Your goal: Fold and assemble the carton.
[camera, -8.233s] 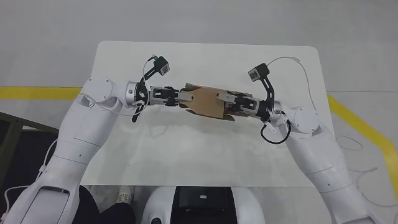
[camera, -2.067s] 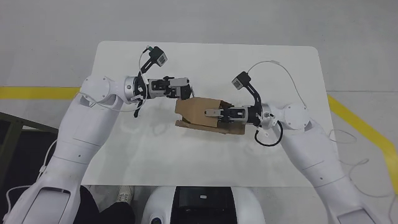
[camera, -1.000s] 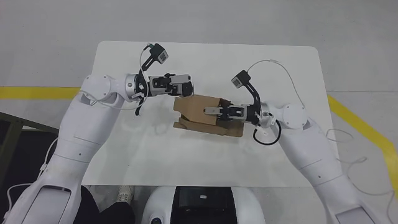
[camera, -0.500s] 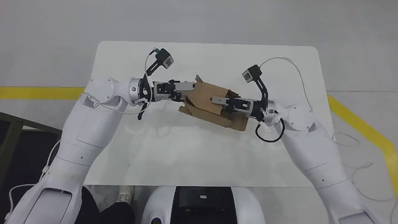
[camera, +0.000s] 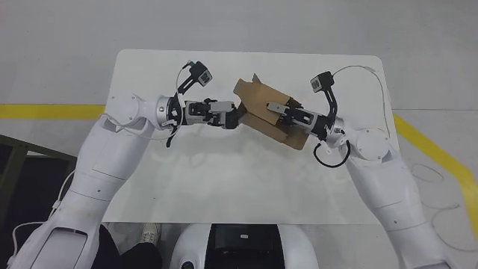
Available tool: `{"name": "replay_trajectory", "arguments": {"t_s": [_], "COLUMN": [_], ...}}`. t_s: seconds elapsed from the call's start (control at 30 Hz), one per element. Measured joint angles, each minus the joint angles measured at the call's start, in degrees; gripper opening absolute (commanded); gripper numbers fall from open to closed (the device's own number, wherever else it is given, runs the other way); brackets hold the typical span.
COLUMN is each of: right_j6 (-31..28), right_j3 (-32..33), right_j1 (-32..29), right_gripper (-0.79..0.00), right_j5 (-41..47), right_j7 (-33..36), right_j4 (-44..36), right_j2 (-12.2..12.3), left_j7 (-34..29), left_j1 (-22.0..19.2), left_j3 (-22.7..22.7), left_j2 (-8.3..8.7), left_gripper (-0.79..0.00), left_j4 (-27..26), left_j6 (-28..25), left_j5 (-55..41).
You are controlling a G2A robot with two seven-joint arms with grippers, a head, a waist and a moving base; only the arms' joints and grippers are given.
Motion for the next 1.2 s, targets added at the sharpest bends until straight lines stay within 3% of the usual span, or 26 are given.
{"name": "replay_trajectory", "arguments": {"t_s": [0.6, 1.2], "right_j6": [0.3, 0.0], "right_j3": [-0.2, -1.9], "right_j1": [-1.7, -1.1], "right_gripper": [-0.785, -0.785], "right_j5": [-0.6, 0.3], "right_j7": [-2.8, -2.3], "right_j4": [-4.2, -3.5], "right_j2": [-0.1, -0.5], "left_j7": [-1.0, -1.3], "left_j1": [-2.4, -3.5], "left_j3": [4.1, 4.0], "left_j2": [-1.48, -1.92], "left_gripper": [0.000, 0.000], "left_j4": [2.6, 4.1], "left_j6": [-0.4, -0.8], "left_j5": [-1.6, -1.7]}}
